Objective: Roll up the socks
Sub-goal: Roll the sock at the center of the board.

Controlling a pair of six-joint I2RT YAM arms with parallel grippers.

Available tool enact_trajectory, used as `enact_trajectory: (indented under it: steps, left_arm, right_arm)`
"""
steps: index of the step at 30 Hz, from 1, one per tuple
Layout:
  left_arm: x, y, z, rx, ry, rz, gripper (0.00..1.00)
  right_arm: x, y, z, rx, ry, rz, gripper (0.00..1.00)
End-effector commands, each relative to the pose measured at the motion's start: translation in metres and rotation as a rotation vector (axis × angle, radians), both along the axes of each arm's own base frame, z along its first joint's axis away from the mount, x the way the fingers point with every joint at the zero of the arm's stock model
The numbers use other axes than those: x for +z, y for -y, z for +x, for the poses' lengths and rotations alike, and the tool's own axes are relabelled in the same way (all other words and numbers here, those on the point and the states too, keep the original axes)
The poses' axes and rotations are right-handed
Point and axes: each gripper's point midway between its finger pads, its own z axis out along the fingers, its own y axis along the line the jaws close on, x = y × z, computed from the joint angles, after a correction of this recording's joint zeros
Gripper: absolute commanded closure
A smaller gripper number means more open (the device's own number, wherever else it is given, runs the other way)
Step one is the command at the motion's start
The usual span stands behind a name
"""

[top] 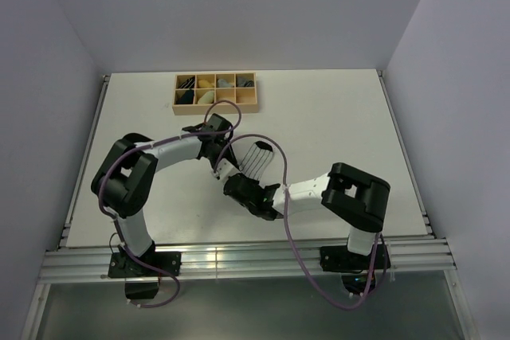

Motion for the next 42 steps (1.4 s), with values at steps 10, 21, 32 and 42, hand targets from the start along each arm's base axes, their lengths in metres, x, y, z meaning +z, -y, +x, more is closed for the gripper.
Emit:
enact_trajectory:
  steps: [10, 21, 32, 42]
  left_arm:
    - [0.04, -0.025, 0.013, 0.181, 0.147, -0.055, 0.19]
    - [0.037, -0.013, 0.004, 0.193, 0.112, -0.13, 0.22]
    - [0.027, -0.006, -0.001, 0.164, 0.089, -0.1, 0.6]
    - [-0.003, -0.009, -0.016, 0.099, 0.022, -0.028, 0.59]
  right_arm:
    - [0.027, 0.008, -0.003, -0.052, -0.314, 0.423, 1.0]
    - [0.043, 0.023, 0.017, -0.115, -0.587, 0.803, 1.0]
    - [0.02, 0.03, 0.023, -0.188, -0.778, 0.917, 1.0]
    - [0.022, 0.031, 0.03, -0.212, -0.785, 0.917, 1.0]
